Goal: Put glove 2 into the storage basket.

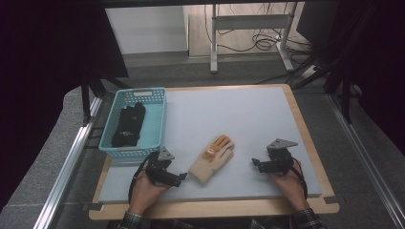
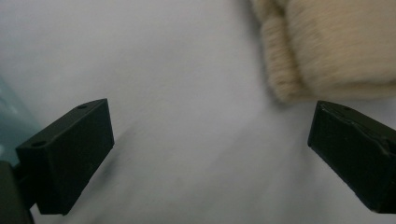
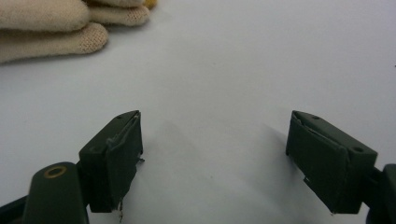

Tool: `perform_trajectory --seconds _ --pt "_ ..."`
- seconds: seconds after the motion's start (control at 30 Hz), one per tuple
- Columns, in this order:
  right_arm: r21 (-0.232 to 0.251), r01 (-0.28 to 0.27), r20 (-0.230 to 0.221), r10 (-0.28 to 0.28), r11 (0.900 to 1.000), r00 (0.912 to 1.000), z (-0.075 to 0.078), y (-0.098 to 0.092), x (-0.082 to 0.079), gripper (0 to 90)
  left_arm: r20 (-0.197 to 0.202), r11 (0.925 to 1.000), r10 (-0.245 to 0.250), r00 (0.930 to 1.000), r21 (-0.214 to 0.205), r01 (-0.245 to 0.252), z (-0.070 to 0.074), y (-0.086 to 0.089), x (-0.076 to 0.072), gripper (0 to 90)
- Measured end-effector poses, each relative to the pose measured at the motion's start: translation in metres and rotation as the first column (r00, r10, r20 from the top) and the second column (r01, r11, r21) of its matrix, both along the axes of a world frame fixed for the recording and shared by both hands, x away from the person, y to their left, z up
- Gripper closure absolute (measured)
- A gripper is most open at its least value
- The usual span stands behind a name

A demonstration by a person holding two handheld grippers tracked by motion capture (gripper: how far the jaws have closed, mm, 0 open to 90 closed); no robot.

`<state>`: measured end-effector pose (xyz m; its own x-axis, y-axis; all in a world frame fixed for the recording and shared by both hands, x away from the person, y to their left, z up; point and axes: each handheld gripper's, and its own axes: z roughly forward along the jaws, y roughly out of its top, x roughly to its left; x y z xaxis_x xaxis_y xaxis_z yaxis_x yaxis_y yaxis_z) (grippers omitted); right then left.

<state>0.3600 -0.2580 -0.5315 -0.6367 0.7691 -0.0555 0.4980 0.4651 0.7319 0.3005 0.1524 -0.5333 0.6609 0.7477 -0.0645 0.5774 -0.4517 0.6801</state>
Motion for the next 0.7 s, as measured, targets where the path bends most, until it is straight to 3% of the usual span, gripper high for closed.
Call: perform_trajectory --seconds 0.27,0.5,0.7 --pt "-0.001 0.007 0.002 -0.007 1.0 1.0 0.0 0.0 0.0 17.2 0.005 0.9963 -0.047 0.9989 -0.072 0.047 0.02 -0.009 -0.001 1.0" --pt "0.0 0.008 0.001 -0.008 1.0 1.0 0.0 0.0 0.0 17.1 0.009 0.9935 -0.099 0.9951 -0.056 0.099 0.03 -0.036 0.007 0.3" --pt "-0.002 0.006 0.002 -0.006 1.0 1.0 0.0 0.0 0.0 17.1 -0.014 0.9898 -0.131 0.9913 -0.057 0.13 0.029 -0.061 0.017 0.0"
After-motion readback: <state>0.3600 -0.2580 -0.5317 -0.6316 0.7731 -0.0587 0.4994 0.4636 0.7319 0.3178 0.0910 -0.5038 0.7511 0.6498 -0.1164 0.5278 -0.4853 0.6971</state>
